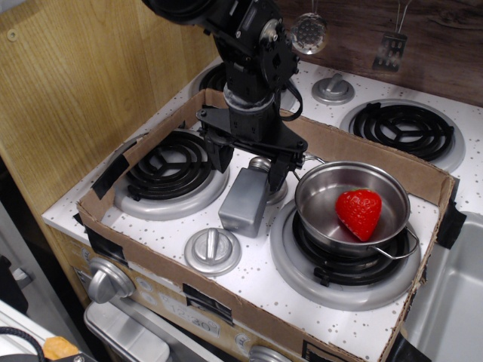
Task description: Right pepper shaker
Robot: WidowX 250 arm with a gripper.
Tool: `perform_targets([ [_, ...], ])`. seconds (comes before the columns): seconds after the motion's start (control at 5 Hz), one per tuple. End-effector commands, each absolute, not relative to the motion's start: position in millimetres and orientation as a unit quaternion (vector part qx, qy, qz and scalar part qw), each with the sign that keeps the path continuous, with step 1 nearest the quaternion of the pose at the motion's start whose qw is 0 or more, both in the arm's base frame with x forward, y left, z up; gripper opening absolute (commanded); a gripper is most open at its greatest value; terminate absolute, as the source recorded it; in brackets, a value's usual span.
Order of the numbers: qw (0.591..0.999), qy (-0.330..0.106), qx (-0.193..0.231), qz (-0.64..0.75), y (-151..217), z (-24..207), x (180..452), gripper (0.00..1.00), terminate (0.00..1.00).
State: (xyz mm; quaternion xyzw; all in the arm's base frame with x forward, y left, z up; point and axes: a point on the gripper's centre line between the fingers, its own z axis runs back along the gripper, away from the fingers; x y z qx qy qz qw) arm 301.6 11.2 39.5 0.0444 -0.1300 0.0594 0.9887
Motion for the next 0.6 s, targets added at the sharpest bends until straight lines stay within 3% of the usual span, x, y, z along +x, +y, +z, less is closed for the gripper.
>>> perform_targets([
  [0.0,0.985,-0.157,0.035,0.067,16.9,35.2,305.8,1.0,0.0],
  [0.2,0.983,-0.164,0.031,0.073,17.8,32.0,307.1,1.0,0.0],
  [0.4,0.979,-0.184,0.037,0.076,19.0,35.1,308.3,0.0,0.0],
])
